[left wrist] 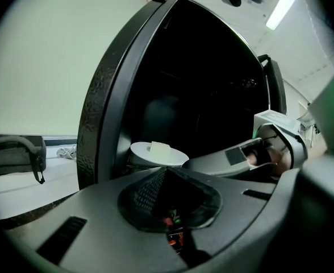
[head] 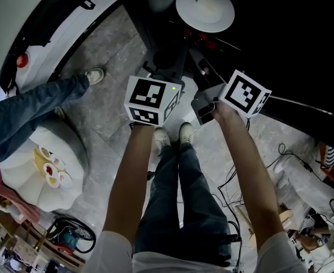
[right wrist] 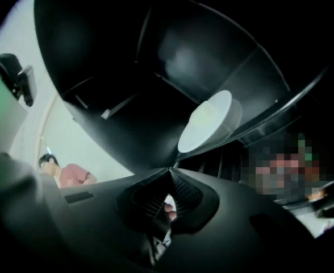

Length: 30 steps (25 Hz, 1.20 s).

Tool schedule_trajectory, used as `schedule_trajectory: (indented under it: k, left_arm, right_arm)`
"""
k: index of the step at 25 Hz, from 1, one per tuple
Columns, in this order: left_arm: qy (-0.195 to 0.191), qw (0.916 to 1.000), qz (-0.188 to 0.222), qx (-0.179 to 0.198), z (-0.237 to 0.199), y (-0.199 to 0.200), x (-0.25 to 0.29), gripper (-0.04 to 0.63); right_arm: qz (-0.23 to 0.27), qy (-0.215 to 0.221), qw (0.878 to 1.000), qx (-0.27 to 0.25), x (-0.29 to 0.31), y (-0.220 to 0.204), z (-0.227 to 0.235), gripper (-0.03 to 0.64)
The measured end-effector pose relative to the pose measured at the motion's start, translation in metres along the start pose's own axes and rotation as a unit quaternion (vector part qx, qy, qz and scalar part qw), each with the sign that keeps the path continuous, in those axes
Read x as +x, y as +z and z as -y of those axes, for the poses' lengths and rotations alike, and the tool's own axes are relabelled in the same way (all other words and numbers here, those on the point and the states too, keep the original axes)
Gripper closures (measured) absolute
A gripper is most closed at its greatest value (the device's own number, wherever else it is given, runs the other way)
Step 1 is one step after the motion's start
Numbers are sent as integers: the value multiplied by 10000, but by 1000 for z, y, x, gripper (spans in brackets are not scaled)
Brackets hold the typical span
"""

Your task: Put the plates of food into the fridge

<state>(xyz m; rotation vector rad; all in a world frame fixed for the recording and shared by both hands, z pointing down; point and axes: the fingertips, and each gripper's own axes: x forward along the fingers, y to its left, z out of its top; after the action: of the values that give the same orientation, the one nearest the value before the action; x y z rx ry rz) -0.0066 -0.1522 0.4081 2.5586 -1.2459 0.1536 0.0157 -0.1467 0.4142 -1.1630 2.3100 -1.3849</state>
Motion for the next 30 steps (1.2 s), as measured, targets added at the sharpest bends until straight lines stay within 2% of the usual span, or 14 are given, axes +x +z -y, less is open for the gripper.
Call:
schedule_trajectory:
  k: [2,4,7,11,15,20,24,30]
  left_arm:
    - [43,9999,55,129,3,3,-3,595]
    - [159,9990,137,404,7,8,-8,595]
    - [283,9966,260,729,15,14,-18,595]
    - [429,9949,382,829,17,20,-30,595]
    - [506,9947,473,763,14,24,-41,595]
    - [615,9961,401,483,11,9,-64,595]
    - [670,9963,312,436,11,0,-77,595]
    - [836,9949,331,461,20,-1,-95,595]
  right_arm:
    - [86,107,9994,-323,-5,1,-7,606]
    - [241,127,9942,-1038,-11,2,-17,606]
    - [300,-17,9750,-2199,-19,-2,-31,606]
    - [406,-237,9566,-2877,-28,-5,-40,606]
    - [477,-389,9443,-3233,-36,-6,-44,606]
    - [518,-424,9418,-3295,-47,-14,-44,607]
    - [564,-428,9362,-3442,-60,-19,-47,606]
    - [493,-494,9351,-3474,-80,-30,-42,606]
